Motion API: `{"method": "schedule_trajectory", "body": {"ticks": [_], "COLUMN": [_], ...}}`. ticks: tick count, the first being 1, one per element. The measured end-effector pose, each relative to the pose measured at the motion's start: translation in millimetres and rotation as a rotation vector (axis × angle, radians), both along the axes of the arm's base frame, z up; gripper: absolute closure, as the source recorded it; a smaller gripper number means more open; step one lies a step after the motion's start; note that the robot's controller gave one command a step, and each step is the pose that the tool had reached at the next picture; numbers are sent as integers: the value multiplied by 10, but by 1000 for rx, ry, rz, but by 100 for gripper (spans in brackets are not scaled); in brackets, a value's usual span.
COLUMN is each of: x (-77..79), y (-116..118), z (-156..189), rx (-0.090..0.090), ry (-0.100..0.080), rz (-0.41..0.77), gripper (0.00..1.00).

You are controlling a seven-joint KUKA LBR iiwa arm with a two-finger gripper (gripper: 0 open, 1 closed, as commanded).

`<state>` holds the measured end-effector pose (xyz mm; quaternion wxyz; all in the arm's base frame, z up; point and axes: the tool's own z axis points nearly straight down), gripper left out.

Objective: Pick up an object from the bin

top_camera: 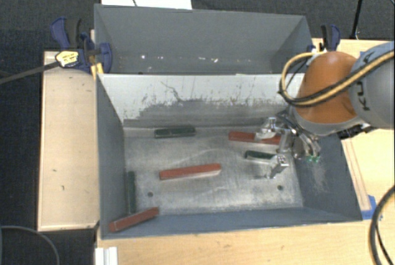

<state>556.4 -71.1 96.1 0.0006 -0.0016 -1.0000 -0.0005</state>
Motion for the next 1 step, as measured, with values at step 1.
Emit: {"method": "schedule_trajectory", "body": {"ticks": [1], "x": [-39], "y": [-241], "z": [60], "rx": [-1], "ry": [-5], "rz": [-5], "gripper": [0]}}
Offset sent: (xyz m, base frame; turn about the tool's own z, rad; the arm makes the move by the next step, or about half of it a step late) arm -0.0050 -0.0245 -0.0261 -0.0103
